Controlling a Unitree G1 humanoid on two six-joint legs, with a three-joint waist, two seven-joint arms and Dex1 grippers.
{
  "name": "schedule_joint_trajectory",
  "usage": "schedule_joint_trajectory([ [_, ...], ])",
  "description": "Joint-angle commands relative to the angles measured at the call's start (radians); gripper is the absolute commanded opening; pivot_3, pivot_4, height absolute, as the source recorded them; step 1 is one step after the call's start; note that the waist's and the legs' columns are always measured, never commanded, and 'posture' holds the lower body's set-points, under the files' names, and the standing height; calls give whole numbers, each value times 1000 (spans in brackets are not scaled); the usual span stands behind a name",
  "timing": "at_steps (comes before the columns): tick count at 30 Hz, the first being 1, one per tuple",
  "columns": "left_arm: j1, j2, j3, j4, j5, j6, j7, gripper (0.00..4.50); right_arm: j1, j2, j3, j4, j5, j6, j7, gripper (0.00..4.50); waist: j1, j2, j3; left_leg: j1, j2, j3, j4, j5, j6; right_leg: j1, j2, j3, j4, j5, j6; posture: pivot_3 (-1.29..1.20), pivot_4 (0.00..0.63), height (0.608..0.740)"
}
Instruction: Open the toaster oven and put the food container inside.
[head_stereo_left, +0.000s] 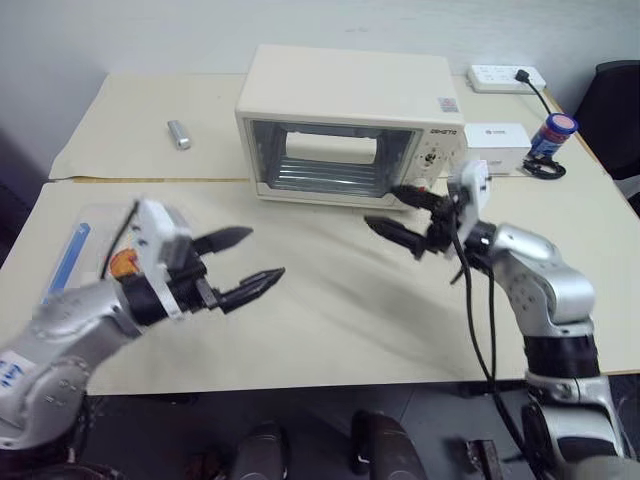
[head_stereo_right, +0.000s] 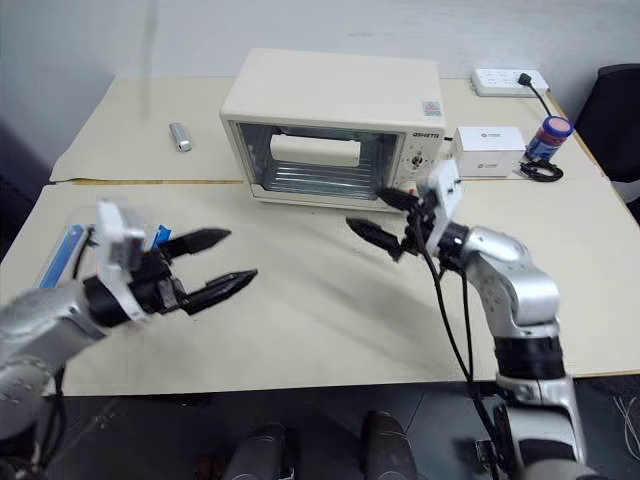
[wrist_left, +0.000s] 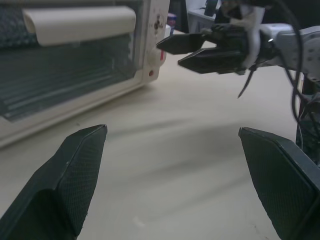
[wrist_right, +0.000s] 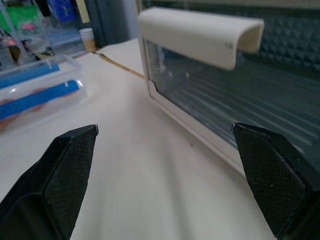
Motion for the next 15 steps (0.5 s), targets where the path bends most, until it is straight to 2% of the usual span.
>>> schedule_joint_trajectory([
  [1,-36,75,82,22,-89,25,-25,4500,-80,21,18,111,-48,-66,-3,4468,1,0,0,0,0,0,0,0,0,0,0,0,0,0,0,0,150,740],
  [5,-50,150,139,45,-114,29,-45,4500,-154,49,31,218,-82,-117,12,4468,0,0,0,-2,-1,1,0,-1,0,-1,0,-1,-1,0,0,0,150,740],
  [8,-52,169,151,46,-126,29,-23,4500,-186,68,24,251,-80,-139,27,4468,-1,0,0,-2,0,1,0,0,0,-1,1,-1,-1,0,0,0,150,740],
  [11,-43,172,155,43,-132,27,-14,4500,-197,80,16,244,-65,-143,49,4468,-5,0,0,-2,0,1,0,0,-1,-1,1,-1,-1,0,0,0,150,740],
  [15,-28,156,146,38,-104,8,15,4500,-140,63,32,127,-6,-108,153,4468,-8,1,0,-2,1,1,-1,0,-1,-1,2,-1,-1,0,0,0,150,740],
])
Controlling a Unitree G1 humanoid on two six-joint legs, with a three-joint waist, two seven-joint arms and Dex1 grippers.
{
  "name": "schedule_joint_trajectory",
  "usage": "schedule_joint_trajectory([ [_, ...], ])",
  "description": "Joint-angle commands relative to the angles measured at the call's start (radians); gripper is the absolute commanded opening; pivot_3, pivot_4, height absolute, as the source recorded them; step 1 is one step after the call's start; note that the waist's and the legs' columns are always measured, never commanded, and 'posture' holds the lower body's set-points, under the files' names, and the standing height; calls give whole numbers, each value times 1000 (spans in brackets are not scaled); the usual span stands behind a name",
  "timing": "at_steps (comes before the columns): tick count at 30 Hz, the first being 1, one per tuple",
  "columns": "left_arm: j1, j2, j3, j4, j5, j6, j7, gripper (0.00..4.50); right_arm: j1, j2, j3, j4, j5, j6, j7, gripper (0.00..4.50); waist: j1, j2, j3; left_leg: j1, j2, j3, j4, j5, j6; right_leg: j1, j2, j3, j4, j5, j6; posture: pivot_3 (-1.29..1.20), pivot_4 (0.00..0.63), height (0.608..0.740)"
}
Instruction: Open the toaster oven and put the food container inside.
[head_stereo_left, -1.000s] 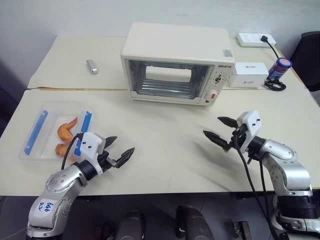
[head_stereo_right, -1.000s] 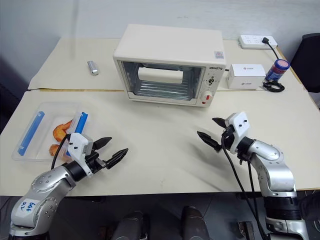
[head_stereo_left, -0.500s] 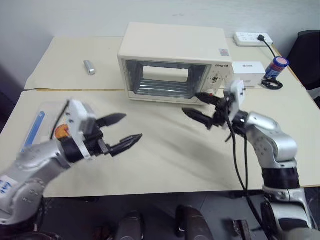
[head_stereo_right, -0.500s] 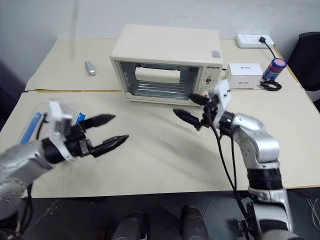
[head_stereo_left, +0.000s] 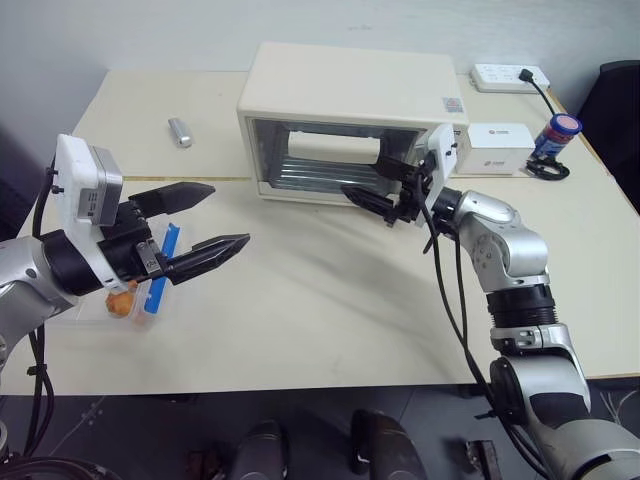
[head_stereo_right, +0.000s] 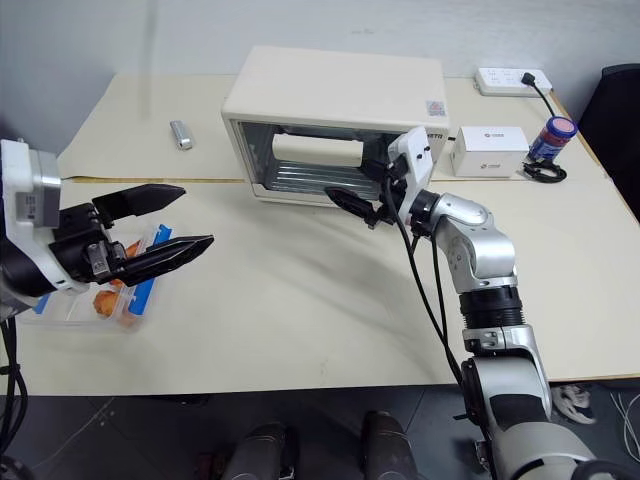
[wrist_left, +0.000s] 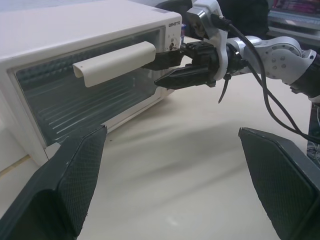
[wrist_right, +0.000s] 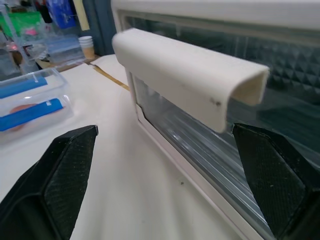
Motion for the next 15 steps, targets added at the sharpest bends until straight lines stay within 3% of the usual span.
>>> schedule_joint_trajectory([
  [1,0,-4,14,-6,21,-31,26,4500,38,-20,-3,-125,60,13,80,4468,-1,0,0,0,0,0,0,0,0,0,0,0,0,0,0,0,150,740],
  [4,-21,-5,-6,34,72,-53,42,4500,85,-37,13,-193,69,34,114,4468,-5,0,0,0,0,0,0,0,-1,0,0,0,0,0,0,0,150,740],
  [7,-108,-8,-44,116,117,-80,62,3887,145,-48,34,-250,62,39,122,4500,-8,0,0,0,0,0,0,0,-1,0,1,0,0,0,0,0,150,740],
  [15,-436,-16,-351,375,400,-191,-24,1426,246,-16,74,-295,12,-1,71,4500,-14,0,0,0,1,2,0,0,-2,0,4,1,0,0,0,0,150,740],
])
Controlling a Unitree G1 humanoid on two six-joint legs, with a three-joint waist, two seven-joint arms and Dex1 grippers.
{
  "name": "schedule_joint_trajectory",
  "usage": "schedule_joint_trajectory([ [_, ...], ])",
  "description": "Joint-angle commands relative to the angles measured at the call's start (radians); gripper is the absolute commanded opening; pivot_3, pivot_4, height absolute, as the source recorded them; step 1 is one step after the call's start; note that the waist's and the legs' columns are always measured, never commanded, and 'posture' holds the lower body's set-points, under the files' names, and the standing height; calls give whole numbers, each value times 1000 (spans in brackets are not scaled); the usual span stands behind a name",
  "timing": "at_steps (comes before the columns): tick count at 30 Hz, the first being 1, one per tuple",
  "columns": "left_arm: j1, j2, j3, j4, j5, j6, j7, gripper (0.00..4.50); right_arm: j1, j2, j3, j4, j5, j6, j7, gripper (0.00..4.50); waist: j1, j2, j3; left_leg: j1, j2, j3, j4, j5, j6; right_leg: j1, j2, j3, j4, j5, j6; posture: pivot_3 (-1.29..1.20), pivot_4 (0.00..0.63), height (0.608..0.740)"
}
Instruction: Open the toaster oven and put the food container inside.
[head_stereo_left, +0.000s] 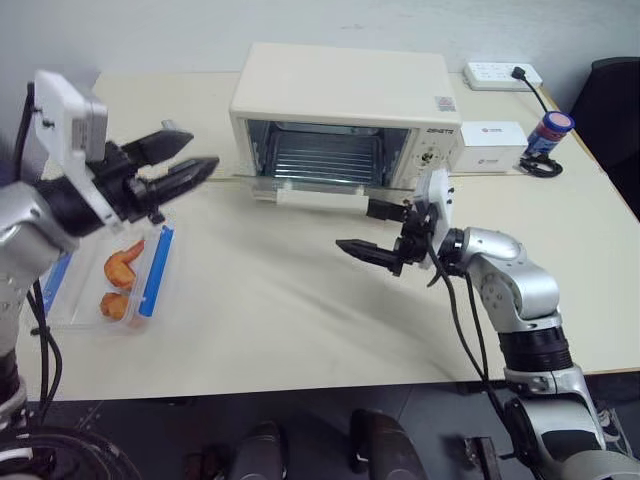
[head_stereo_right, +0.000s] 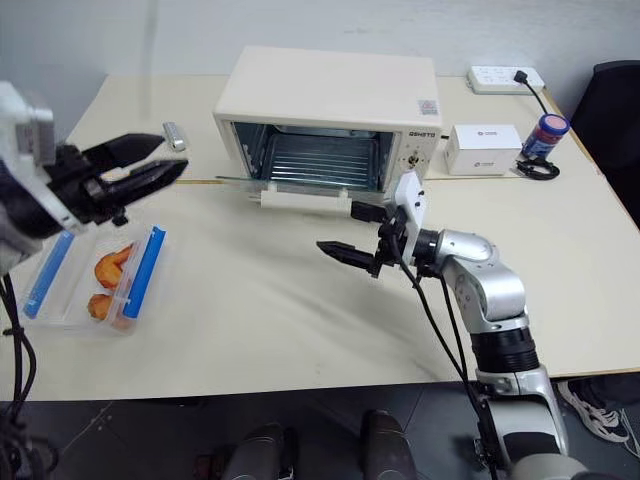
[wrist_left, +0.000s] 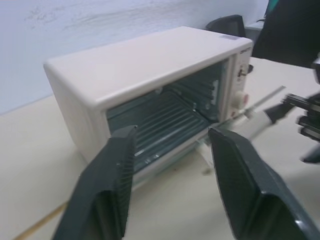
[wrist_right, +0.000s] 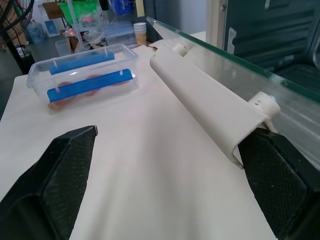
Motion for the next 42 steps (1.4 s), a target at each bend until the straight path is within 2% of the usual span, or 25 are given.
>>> schedule_joint_trajectory([
  [1,-101,-10,-122,76,127,-64,-68,1138,15,23,16,-42,-8,-27,-21,4500,-2,0,0,0,0,1,0,0,0,-1,1,1,0,0,0,0,150,740],
  [5,-188,-41,-293,183,280,-126,-172,16,44,42,27,-52,-25,-45,-45,4500,-1,0,0,0,2,2,0,0,-1,-2,3,3,0,0,0,0,150,740],
  [11,-225,-76,-417,239,402,-152,-289,16,77,34,9,-89,-21,-38,-91,4500,0,0,0,-1,2,4,0,0,-1,-3,4,5,0,0,0,0,150,740],
  [15,-216,-97,-452,240,461,-155,-322,16,153,-48,-36,-175,-18,-3,-117,4500,5,0,0,-1,2,4,0,0,-1,-4,4,5,1,0,0,0,150,740],
  [19,-183,-115,-457,185,478,-112,-330,16,306,-196,-144,-317,67,76,-70,4500,26,0,0,-2,2,4,1,0,-1,-4,4,6,0,0,0,0,150,740],
  [23,-114,-142,-494,111,505,-45,-307,16,445,-350,-299,-441,216,178,10,4500,40,0,0,-1,2,4,1,-1,0,-3,4,7,0,0,0,0,150,740],
  [27,-78,-172,-525,103,556,-11,-278,16,427,-381,-364,-469,321,240,-23,4500,38,-1,1,1,3,7,2,0,1,-3,4,10,0,1,1,0,150,740],
  [31,-63,-199,-553,100,604,18,-250,16,338,-373,-367,-458,387,276,-70,4500,39,-1,1,2,4,7,2,1,0,-2,5,10,1,1,1,0,150,740],
  [34,-65,-214,-481,42,565,101,-222,16,286,-380,-336,-447,395,275,-58,4500,47,-1,1,2,3,6,2,1,0,-2,5,10,2,1,1,0,150,740],
  [38,-32,-251,-241,-154,450,363,-135,16,191,-385,-271,-404,386,264,-3,4500,46,-1,1,0,3,6,2,1,1,-3,4,10,1,1,1,0,150,740],
  [42,-1,-366,100,-429,401,774,-49,938,78,-382,-200,-314,383,267,87,4500,47,-1,1,0,3,5,2,1,1,-3,4,10,1,1,1,0,150,740],
])
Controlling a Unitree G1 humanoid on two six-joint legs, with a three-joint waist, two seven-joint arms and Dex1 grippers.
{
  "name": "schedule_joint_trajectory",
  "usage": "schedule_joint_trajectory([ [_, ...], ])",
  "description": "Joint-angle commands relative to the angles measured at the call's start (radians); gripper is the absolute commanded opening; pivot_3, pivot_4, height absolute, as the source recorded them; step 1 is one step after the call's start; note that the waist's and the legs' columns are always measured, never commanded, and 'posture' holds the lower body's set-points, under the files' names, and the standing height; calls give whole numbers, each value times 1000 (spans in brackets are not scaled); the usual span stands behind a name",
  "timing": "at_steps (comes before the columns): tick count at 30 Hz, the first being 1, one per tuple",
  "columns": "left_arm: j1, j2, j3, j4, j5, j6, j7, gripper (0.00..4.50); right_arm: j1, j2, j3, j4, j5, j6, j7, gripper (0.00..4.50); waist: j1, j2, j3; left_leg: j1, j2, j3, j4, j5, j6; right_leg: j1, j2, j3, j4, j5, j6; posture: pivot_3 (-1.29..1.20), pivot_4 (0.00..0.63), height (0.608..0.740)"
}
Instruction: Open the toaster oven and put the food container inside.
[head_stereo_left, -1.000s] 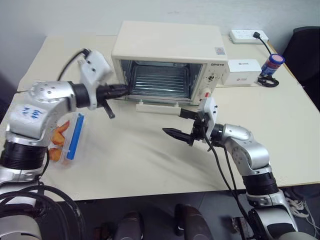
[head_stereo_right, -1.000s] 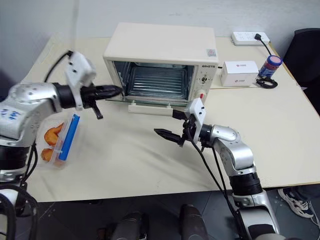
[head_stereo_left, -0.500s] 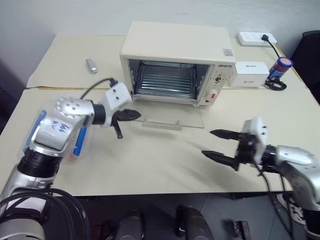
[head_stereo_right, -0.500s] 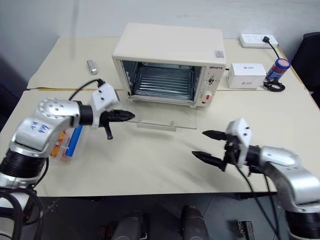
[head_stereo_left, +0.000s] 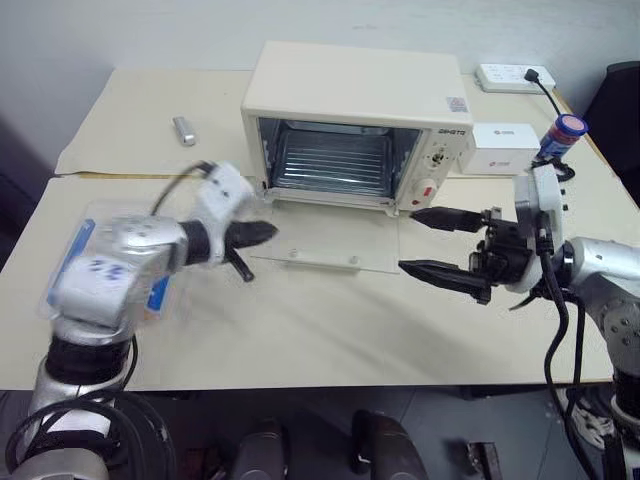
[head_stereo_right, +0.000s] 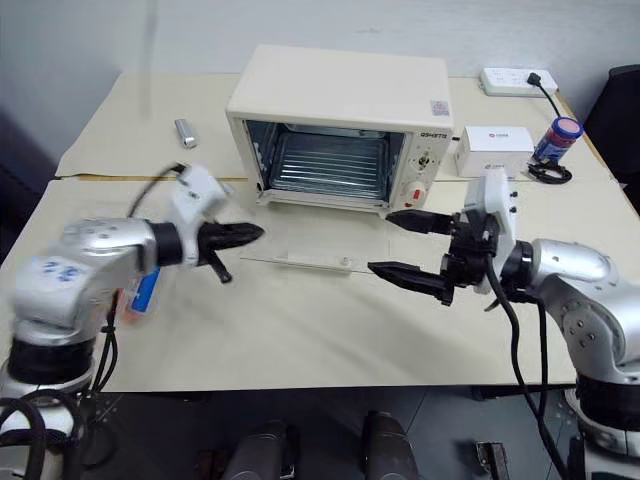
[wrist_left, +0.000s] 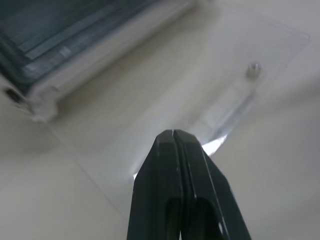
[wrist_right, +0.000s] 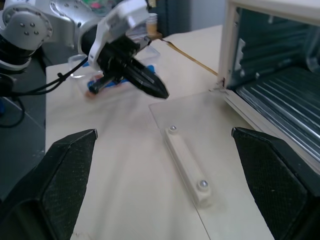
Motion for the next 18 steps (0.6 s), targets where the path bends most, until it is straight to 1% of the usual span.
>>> schedule_joint_trajectory([
  [1,25,-100,292,-241,-30,305,81,1192,-83,-9,48,68,0,-14,87,4500,1,0,0,0,0,0,0,0,0,0,0,0,0,0,0,0,150,740],
  [3,99,-186,454,-371,-61,337,124,1796,-145,-2,94,131,-17,-14,137,4500,-4,0,0,0,0,0,1,0,0,1,0,0,0,0,0,0,150,740],
  [4,130,-232,511,-423,-76,337,152,2116,-169,-1,110,160,-20,-10,159,4500,-6,0,0,1,0,-2,1,0,0,1,0,1,1,0,0,0,150,740],
  [6,171,-339,659,-493,-163,337,256,2692,-220,7,148,223,-38,-19,219,4500,-7,0,0,1,0,-5,1,0,-1,1,0,0,1,0,0,0,150,740],
  [8,200,-421,818,-509,-322,337,427,3250,-264,25,187,278,-77,-53,266,4500,-6,-2,0,1,0,-8,2,0,-1,1,-1,0,1,0,0,0,150,740],
  [10,250,-455,958,-509,-525,337,619,3849,-298,49,212,318,-108,-89,296,4500,-5,-2,0,2,0,-9,2,0,-1,3,-1,0,2,0,0,0,150,740],
  [11,344,-482,999,-509,-684,251,780,4149,-316,64,223,337,-117,-98,308,4500,-6,-2,-1,3,0,-10,2,0,-1,3,-2,0,2,0,0,0,150,740],
  [12,450,-495,1004,-509,-855,132,954,4391,-330,75,231,354,-125,-106,321,4500,-17,-2,-1,3,0,-10,2,0,-1,3,-2,0,2,0,0,0,150,740],
  [13,576,-497,978,-509,-1041,-21,1143,4451,-344,87,239,371,-132,-113,332,4500,-24,-3,-1,5,2,-10,2,-1,-1,4,-5,3,2,0,0,0,150,740],
  [14,683,-489,946,-509,-1198,-162,1308,4451,-355,98,247,385,-139,-118,343,4500,-27,-6,-1,5,2,-11,1,-2,1,4,-12,7,4,0,-1,0,150,740],
  [15,759,-472,911,-509,-1327,-289,1449,4451,-362,107,254,396,-148,-125,351,4500,-26,-8,-2,5,3,-10,1,-3,0,3,-14,7,3,0,-1,0,150,740],
  [16,815,-438,882,-509,-1425,-389,1553,4451,-367,113,257,404,-156,-130,357,4500,-24,-8,-2,5,4,-11,1,-4,0,4,-15,7,3,0,-1,0,150,740],
  [18,897,-359,858,-509,-1545,-516,1679,4451,-372,125,262,416,-170,-136,362,4500,-14,-8,-2,5,3,-13,2,-4,1,5,-17,7,2,0,-2,0,150,740],
])
